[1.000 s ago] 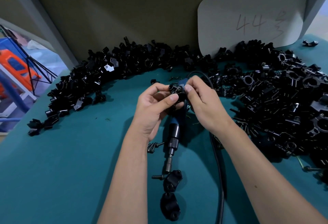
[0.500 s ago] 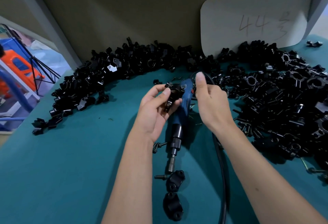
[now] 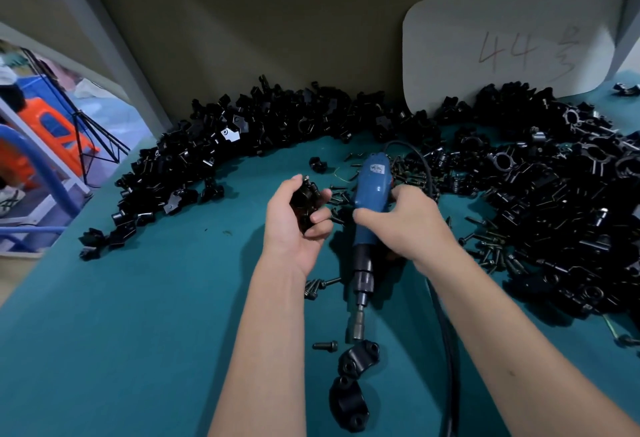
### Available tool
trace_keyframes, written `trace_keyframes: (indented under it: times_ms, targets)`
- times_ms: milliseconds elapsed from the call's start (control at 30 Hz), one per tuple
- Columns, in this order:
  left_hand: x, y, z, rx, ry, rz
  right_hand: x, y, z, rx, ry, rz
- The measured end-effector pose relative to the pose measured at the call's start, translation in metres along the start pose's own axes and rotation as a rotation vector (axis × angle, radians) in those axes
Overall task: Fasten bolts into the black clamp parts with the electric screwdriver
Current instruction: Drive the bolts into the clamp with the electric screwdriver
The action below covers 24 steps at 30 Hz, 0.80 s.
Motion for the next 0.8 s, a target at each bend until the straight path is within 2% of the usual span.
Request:
trace_keyframes:
  times_ms: [200, 333, 533, 700, 800]
  targets:
    - [0.000, -0.001, 0.000, 0.091, -0.124, 0.068, 0.005, -0.031, -0.003, 0.807, 0.056, 0.134]
    - [-0.001, -0.002, 0.000, 0.250, -0.174, 0.117, 0.007, -0.053, -0.005, 1.339, 0.026, 0.191]
    - [-0.005, 0.000, 0.007, 0.639, -0.268, 0.180, 0.007, -0.062, -0.008, 1.421, -0.072, -0.022]
    - [-0.008, 0.004, 0.010, 0.947, -0.260, 0.168, 0.005, -0.072, -0.007, 1.517, -0.084, -0.298]
    - [-0.009, 0.011, 0.013, 1.117, -0.257, 0.192, 0.003, -0.074, -0.006, 1.554, -0.076, -0.386]
Point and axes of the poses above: each hand's wrist, its own x-axis towards the middle knuckle, its own y-axis out of the palm, z = x × y, the point moved 3 cm from there along x, towards the middle knuckle, and after that the axes turned 9 degrees about -x, right-handed, at the moved point
